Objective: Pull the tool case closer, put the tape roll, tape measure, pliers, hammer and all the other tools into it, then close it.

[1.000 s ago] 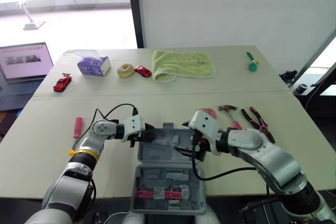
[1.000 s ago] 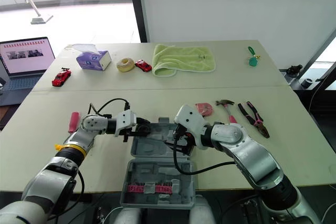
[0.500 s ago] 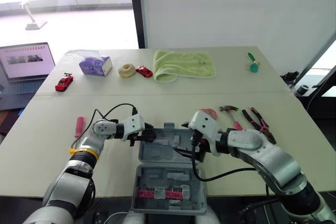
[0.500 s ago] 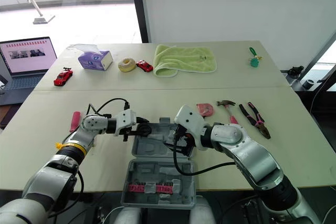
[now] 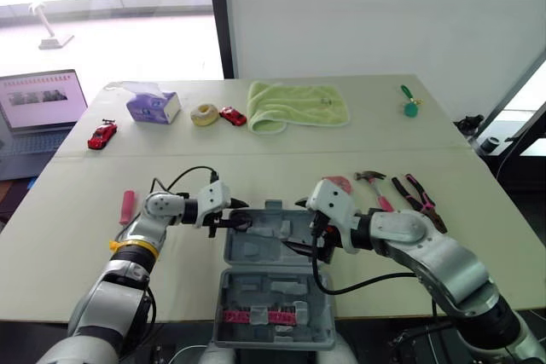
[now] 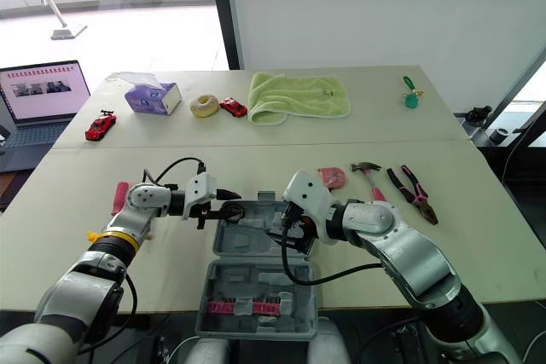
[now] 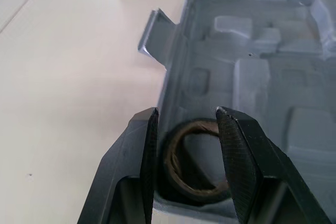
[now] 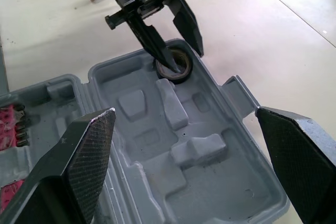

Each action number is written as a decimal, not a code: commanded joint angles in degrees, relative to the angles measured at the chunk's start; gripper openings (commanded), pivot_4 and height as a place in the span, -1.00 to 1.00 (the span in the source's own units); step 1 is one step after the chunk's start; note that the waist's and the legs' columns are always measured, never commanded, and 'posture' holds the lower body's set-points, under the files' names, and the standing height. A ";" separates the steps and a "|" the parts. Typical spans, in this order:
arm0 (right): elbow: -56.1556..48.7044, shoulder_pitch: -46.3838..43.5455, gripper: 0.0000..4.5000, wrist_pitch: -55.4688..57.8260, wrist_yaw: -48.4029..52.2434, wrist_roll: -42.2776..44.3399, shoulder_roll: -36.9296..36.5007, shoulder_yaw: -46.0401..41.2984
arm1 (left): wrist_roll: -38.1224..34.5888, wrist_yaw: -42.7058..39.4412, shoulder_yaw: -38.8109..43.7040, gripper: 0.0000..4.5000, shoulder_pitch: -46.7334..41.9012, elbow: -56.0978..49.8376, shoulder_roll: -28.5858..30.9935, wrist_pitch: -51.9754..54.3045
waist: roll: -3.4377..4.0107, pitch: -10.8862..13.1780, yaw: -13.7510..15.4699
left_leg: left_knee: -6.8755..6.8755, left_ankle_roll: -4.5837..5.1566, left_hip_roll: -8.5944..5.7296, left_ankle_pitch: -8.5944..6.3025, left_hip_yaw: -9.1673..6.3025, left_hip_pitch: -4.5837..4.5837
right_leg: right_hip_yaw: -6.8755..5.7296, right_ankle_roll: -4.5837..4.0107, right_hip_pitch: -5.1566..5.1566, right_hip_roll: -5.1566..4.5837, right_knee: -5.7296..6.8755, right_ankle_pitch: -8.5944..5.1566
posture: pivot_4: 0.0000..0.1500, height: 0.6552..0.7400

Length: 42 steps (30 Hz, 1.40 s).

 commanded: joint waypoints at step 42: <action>23.62 47.11 1.00 -26.57 18.24 2.98 -12.92 -64.88 | -16.40 8.52 39.29 0.63 39.94 3.02 38.38 16.31 | -0.02 0.05 0.10 | -0.61 0.03 0.04 -0.03 0.41 0.31 | 0.28 -0.02 0.06 -0.02 -0.38 -0.03 | 1.00 1.00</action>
